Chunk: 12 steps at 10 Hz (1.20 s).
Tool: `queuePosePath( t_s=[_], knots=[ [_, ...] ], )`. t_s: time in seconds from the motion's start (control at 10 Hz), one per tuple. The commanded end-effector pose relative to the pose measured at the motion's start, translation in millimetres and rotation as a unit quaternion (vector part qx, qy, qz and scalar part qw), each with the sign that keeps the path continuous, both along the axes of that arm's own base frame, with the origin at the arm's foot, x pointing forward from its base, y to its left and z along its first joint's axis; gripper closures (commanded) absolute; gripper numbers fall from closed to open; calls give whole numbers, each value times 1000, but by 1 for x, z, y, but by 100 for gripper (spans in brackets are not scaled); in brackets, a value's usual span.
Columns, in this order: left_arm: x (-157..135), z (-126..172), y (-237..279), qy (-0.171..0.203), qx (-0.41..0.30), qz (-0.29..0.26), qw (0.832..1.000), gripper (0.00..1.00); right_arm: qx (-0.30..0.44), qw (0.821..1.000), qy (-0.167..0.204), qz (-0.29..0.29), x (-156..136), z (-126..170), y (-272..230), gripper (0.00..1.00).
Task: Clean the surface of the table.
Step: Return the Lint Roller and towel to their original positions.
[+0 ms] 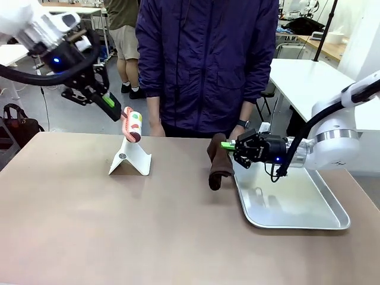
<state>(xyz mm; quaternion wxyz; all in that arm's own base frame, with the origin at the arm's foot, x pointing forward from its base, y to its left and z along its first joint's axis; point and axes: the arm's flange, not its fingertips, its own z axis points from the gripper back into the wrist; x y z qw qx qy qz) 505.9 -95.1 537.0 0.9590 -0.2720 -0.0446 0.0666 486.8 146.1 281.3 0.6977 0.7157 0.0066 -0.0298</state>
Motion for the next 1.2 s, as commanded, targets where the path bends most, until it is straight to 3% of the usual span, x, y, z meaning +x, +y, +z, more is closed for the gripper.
queuePosePath(
  t_s=[0.0, 0.1, 0.2, 0.8, 1.0, 1.1],
  knots=[
    [12, -1, -14, 17, 38, 2, 999, 80, -15, 1000, 11, 20, -1, 0, 0, 92],
    [16, -3, -22, 20, 33, 4, 999, 80, -7, 999, 27, 45, -3, 2, -6, 92],
    [5, -7, -14, 6, 18, -4, 1000, 80, -7, 1000, 4, 8, -2, -5, 0, 92],
    [9, -9, -15, 10, 25, -1, 1000, 80, -11, 1000, 10, 18, -4, -8, -2, 92],
    [3, -12, -24, -16, 18, -38, 999, 80, -103, 992, 78, 12, 7, 19, 20, 92],
    [2, -14, -33, -21, 23, -52, 998, 80, -135, 986, 93, 13, 11, 28, 32, 92]
  ],
)
